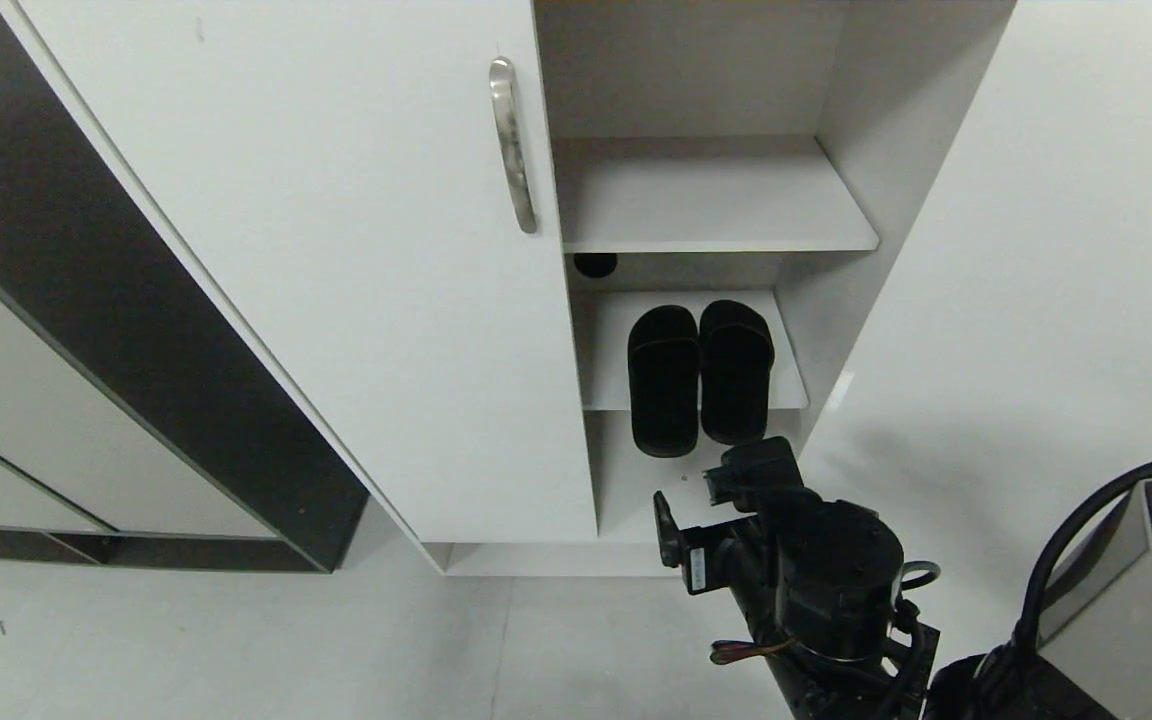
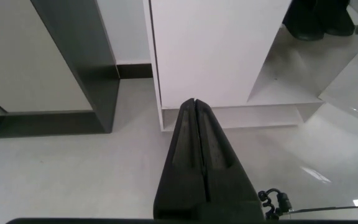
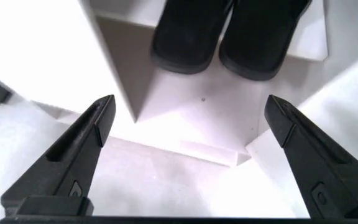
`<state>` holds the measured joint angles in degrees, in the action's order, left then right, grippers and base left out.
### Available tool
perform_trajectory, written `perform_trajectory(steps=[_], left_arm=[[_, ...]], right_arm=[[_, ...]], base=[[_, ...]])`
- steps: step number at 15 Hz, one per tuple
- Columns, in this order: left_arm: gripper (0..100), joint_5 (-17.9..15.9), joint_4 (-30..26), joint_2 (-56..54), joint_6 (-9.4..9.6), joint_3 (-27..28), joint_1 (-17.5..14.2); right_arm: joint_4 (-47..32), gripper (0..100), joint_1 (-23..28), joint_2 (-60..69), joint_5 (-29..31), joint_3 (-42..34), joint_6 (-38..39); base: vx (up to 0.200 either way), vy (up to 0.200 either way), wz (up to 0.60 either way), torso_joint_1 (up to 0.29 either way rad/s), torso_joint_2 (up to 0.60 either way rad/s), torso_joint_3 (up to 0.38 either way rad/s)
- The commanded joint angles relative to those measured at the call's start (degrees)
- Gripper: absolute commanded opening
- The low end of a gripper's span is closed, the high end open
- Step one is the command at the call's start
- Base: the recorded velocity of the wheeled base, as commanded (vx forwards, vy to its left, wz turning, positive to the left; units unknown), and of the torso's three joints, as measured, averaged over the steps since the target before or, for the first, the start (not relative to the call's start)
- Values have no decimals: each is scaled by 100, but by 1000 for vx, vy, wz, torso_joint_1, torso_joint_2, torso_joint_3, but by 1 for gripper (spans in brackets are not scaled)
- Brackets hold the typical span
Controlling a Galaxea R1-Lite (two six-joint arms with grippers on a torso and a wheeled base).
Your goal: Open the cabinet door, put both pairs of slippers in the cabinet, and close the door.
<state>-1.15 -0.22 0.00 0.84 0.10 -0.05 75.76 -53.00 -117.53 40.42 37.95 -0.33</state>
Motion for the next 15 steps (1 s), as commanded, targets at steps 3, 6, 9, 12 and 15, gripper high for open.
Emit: perform_trajectory(steps=[3,6,9,12,15], left_arm=[[0,0,-4,9,4,-1,-4],[0,0,-4,9,4,-1,-4],[0,-17,-4,9,13,-1,5],[0,-17,-4,9,13,-1,5],[0,-17,-4,9,13,-1,-4]], right_arm=[[9,100,9,90,1,-42,-11],[9,100,9,134,1,-60,-11],[9,100,9,125,-8,-60,-11],[9,100,9,116,1,-60,-11],[9,100,18,99,-8,-130,-11]], base=[[0,0,0,0,0,0],[0,0,0,0,0,0],[0,0,0,0,0,0],[0,0,0,3,3,85],[0,0,0,4,2,185]])
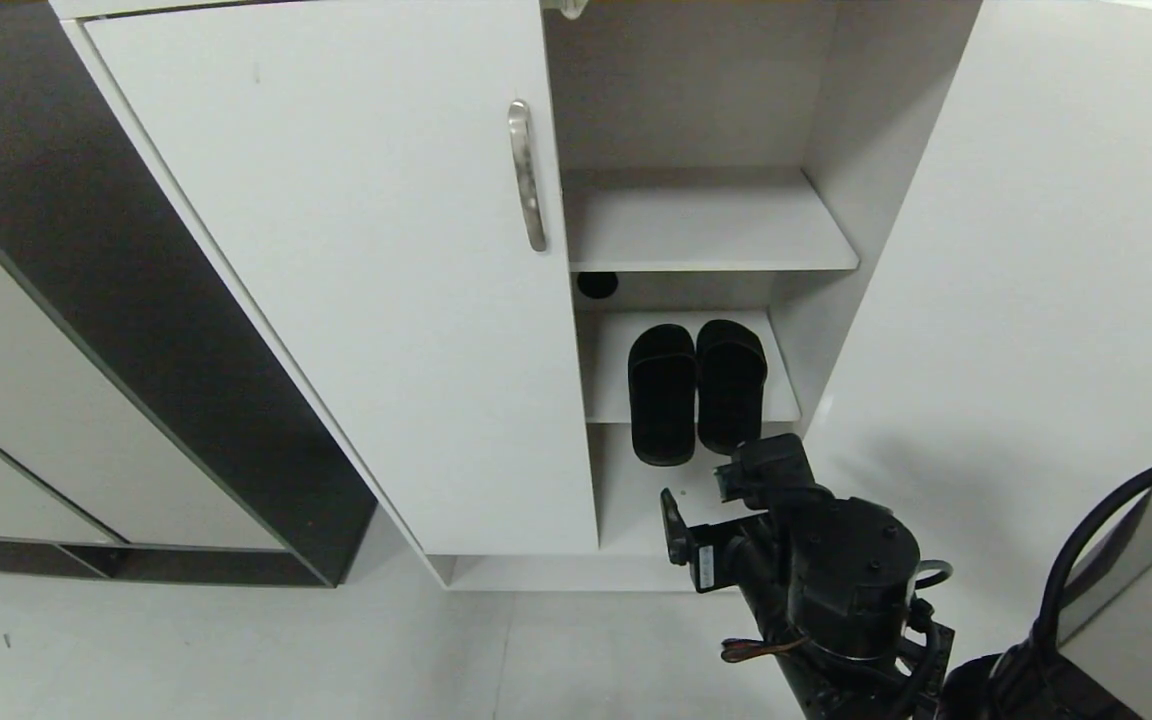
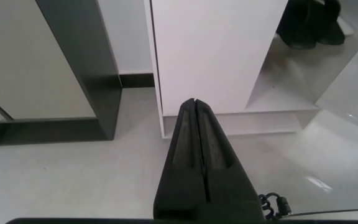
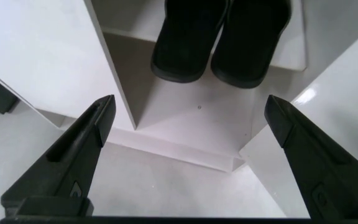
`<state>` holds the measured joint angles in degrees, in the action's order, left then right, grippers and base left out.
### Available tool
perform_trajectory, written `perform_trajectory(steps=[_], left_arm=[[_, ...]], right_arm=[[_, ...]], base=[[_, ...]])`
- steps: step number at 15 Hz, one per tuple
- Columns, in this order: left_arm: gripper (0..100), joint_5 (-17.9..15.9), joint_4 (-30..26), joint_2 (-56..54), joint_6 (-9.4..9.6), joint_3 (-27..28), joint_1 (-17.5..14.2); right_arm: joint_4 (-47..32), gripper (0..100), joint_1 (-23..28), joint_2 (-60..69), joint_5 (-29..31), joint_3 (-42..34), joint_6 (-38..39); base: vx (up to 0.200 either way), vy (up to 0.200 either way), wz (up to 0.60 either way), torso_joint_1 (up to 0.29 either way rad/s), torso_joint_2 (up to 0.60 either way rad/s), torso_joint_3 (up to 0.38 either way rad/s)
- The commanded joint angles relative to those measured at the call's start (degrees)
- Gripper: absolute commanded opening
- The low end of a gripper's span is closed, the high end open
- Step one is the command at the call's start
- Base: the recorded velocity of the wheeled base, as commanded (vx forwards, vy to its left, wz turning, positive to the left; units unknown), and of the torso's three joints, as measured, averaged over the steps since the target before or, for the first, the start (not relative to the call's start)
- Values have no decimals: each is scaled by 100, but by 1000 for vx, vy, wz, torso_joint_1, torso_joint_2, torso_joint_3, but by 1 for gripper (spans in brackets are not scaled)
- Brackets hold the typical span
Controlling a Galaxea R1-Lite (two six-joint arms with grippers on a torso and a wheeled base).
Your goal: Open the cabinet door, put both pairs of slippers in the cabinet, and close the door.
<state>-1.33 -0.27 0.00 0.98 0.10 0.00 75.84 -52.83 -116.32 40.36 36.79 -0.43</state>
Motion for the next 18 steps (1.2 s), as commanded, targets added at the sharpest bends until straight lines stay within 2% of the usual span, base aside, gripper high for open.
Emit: perform_trajectory(steps=[1,7,10,11,18], left_arm=[[0,1,0,9,-1,-1,0],[0,1,0,9,8,-1,-9],[0,1,0,9,8,-10,-9],[0,1,0,9,8,-10,-9],[0,1,0,9,-1,-1,0]], right_arm=[[1,100,1,-22,-2,-14,-1],[72,100,45,-13,-11,-102,8],[63,100,238,180,-160,-120,16],[19,100,274,391,-442,-330,16],[-43,100,318,330,-538,-295,34]], base=[[0,0,0,2,7,203],[0,0,0,2,4,200],[0,0,0,-1,2,190],[0,0,0,2,2,90],[0,0,0,0,0,0]])
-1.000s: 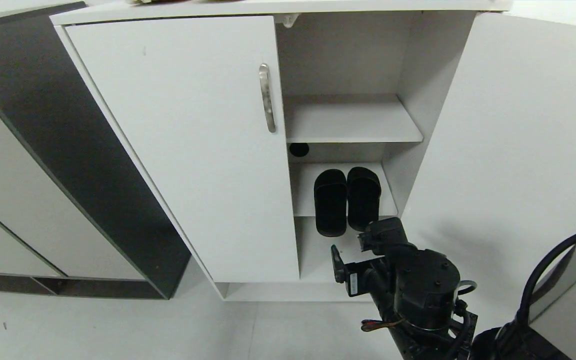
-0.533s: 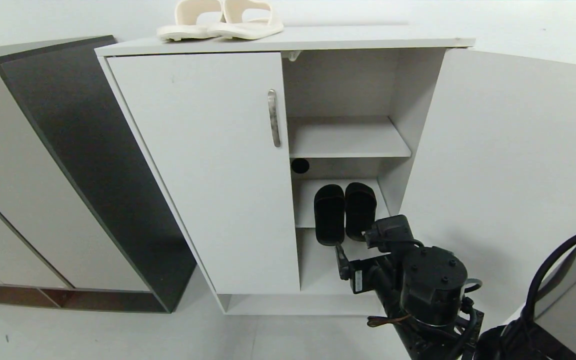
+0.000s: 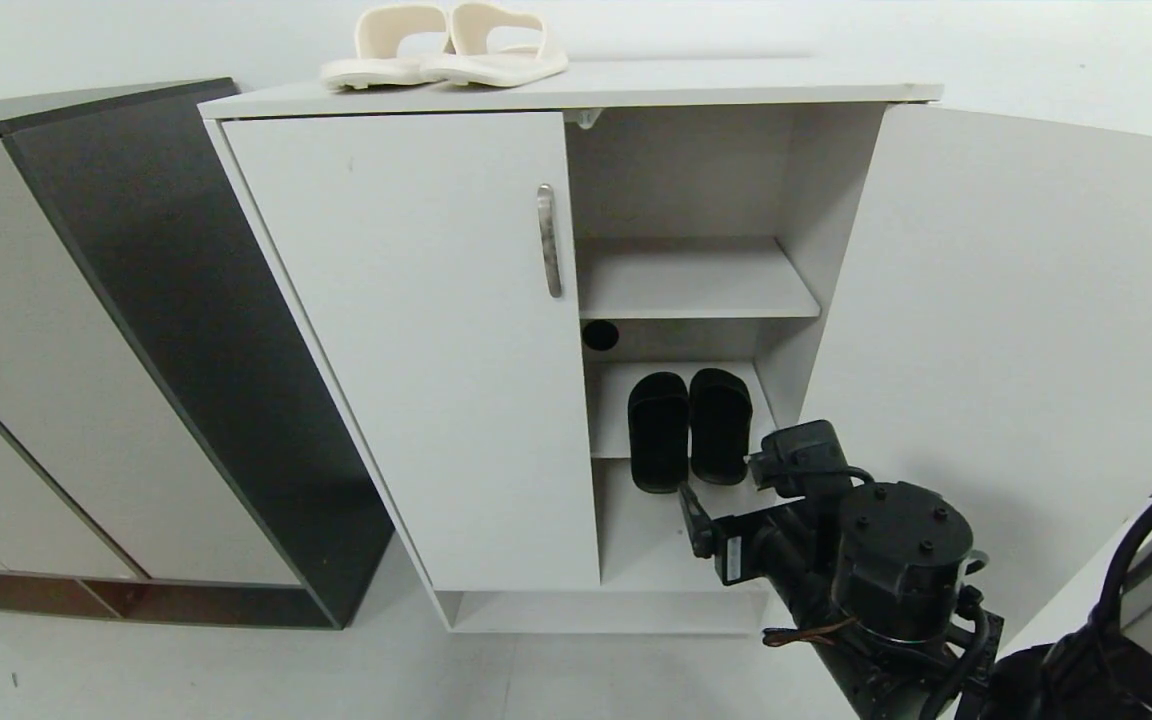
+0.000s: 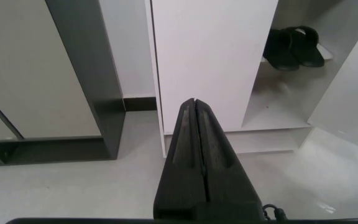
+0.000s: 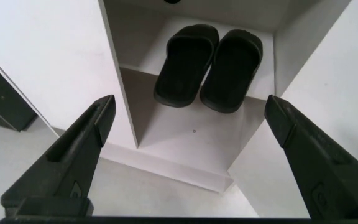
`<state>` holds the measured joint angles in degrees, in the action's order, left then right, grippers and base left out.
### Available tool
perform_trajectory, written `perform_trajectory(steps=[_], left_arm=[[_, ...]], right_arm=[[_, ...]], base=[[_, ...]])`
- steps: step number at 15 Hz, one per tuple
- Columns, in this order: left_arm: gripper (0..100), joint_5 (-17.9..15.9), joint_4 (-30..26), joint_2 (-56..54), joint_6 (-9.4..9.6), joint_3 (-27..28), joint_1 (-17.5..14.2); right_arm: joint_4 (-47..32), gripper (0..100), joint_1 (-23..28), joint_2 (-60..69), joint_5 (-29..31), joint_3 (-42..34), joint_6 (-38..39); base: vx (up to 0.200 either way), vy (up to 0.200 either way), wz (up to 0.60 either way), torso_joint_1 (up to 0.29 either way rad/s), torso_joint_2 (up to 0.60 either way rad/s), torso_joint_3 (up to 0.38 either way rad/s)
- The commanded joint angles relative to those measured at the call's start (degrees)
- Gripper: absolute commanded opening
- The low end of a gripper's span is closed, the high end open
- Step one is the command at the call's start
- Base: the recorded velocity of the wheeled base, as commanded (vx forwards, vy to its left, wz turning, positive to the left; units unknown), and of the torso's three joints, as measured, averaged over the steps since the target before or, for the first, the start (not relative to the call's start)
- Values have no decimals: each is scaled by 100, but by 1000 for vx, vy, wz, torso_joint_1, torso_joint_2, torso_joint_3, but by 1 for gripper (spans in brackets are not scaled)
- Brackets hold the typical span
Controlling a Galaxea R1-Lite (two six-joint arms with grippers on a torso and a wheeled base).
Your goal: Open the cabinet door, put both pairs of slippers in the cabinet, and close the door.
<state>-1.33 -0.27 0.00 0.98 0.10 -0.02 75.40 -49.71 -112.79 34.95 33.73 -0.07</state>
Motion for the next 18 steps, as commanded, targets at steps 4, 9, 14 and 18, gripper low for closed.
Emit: perform_trajectory(steps=[4,9,14,18], left_arm=[[0,1,0,9,-1,-1,2],[0,1,0,9,-1,-1,-6],[0,1,0,9,-1,-1,2],[0,1,0,9,-1,-1,2]], right_arm=[[10,100,6,-86,-6,-25,-1],[230,100,67,-94,-340,-394,-98],[423,100,85,-165,-480,-543,-212],[678,100,93,-217,-621,-666,-300]], base=[[0,0,0,0,0,0],[0,160,0,2,2,7],[0,200,0,1,2,4],[0,50,0,1,2,1]])
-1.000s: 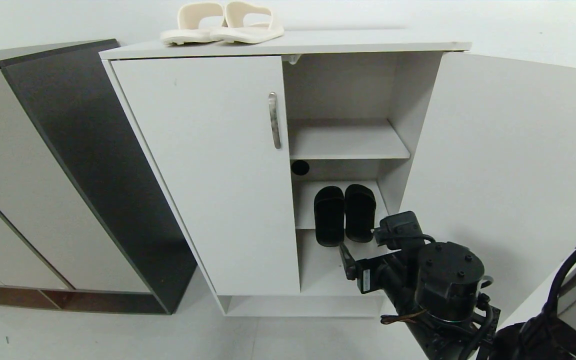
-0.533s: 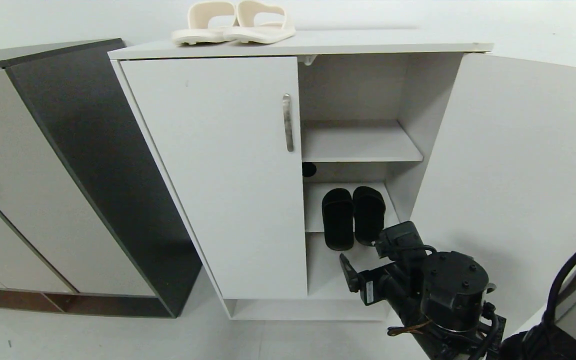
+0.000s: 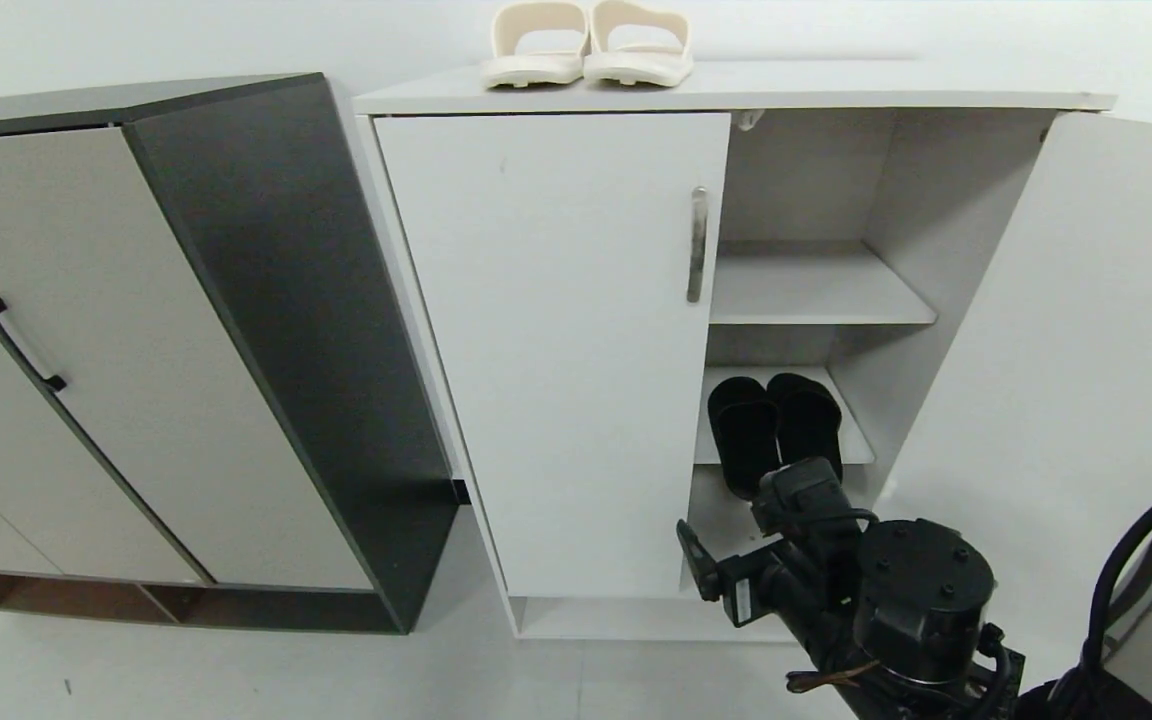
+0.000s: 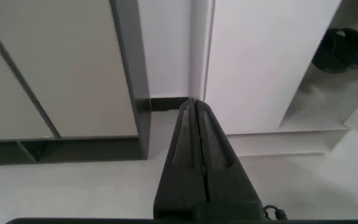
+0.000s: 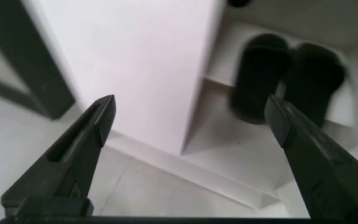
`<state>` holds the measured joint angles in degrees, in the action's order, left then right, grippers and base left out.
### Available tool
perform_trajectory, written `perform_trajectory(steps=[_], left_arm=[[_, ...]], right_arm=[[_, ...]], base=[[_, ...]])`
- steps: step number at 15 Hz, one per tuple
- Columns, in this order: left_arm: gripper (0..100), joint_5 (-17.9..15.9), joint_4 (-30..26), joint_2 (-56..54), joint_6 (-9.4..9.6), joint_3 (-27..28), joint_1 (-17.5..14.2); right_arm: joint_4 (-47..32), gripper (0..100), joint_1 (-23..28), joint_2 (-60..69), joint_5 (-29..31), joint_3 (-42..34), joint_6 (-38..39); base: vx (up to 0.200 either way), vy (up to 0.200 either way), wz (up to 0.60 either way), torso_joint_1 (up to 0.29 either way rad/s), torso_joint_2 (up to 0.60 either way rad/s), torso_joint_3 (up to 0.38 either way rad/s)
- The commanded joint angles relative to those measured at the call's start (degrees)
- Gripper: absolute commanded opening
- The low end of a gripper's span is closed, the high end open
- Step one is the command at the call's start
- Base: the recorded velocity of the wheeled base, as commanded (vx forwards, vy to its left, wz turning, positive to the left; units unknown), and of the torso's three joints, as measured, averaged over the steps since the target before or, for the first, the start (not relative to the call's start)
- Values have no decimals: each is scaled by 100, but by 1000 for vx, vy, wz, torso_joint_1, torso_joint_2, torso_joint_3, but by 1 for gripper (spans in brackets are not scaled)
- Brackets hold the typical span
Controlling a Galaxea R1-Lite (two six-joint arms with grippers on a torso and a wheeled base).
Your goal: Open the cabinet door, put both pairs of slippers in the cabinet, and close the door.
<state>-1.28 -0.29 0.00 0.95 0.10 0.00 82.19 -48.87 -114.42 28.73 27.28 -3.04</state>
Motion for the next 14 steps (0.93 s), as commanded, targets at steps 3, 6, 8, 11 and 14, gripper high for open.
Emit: perform_trajectory(steps=[3,6,8,11,14], left_arm=[[0,-4,3,9,2,-1,0],[0,-4,3,9,2,-1,-9],[0,-4,3,9,2,-1,0],[0,-4,3,9,2,-1,-9],[0,-4,3,9,2,-1,-9]], right_arm=[[131,100,9,-89,-87,-56,-13],[183,100,9,-98,-114,-83,-22],[183,100,9,-98,-114,-83,-22],[175,100,9,-89,-114,-83,-22],[175,100,0,-107,-114,-92,-22]], base=[[0,200,0,2,9,2],[0,200,0,4,1,1],[0,200,0,-2,0,2],[0,200,0,5,1,1],[0,0,0,0,0,0]])
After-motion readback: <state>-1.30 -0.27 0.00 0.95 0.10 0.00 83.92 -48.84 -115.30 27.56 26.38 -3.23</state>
